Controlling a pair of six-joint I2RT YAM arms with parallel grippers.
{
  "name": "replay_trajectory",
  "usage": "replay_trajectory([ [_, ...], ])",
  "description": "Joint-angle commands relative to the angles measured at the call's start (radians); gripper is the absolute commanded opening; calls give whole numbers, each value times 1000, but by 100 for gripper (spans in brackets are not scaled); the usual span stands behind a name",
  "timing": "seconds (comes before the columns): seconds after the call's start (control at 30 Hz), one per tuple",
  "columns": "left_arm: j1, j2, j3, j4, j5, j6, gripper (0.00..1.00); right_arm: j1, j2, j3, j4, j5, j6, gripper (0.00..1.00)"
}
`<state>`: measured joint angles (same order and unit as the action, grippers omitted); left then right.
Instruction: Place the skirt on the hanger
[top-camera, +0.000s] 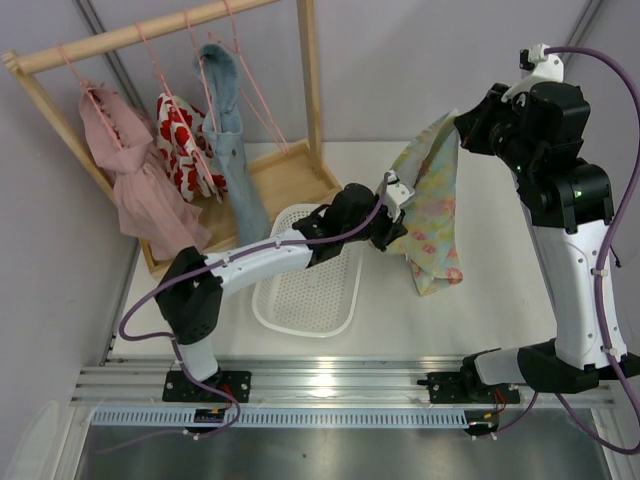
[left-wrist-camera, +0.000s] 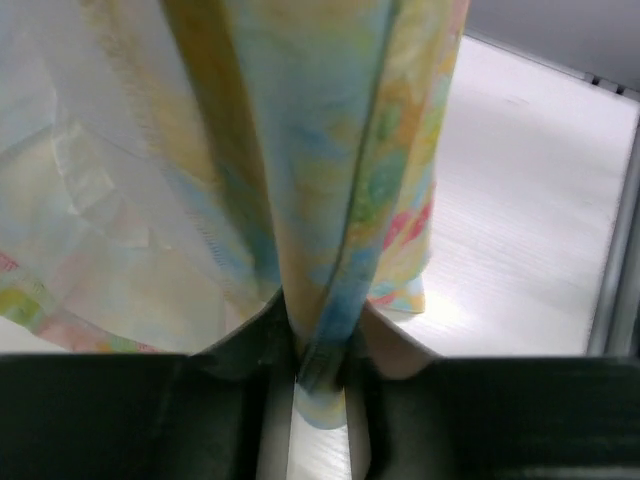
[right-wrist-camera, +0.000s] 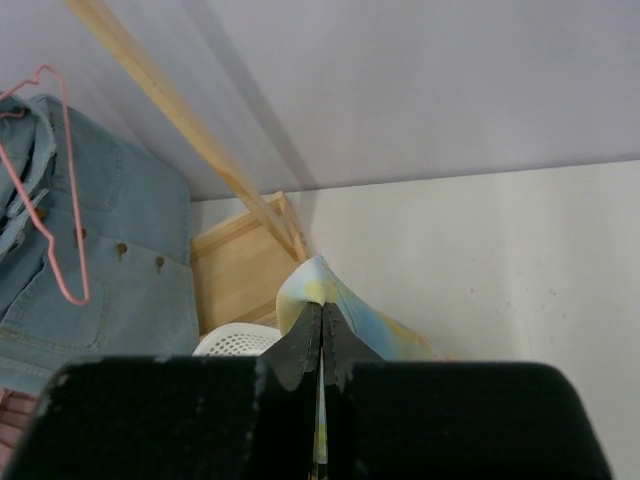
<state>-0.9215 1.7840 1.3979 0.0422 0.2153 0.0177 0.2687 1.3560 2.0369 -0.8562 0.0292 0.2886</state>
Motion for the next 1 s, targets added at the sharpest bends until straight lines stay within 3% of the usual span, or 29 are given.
replay_trajectory([
  [0.0,1,-82,15,-10,-55,-99,0,-26,8,3,45,52,7,0],
  [0.23,4,-254,82,-273,-200,-140,1,-97,32,-40,92,133,18,0],
  [0.5,6,-411,250,-481,-185,-82,8,-172,94,29,138,132,29,0],
  [0.67,6,-371,476,-610,-246,23,9,-215,201,149,128,106,34,0],
  [0.7,4,-358,577,-651,-257,36,9,-224,215,187,128,82,41,0],
  [0.77,4,-313,694,-688,-283,68,5,-250,250,215,137,39,58,0],
  [0.97,42,-252,736,-706,-228,126,0,-260,299,295,173,-14,57,0],
])
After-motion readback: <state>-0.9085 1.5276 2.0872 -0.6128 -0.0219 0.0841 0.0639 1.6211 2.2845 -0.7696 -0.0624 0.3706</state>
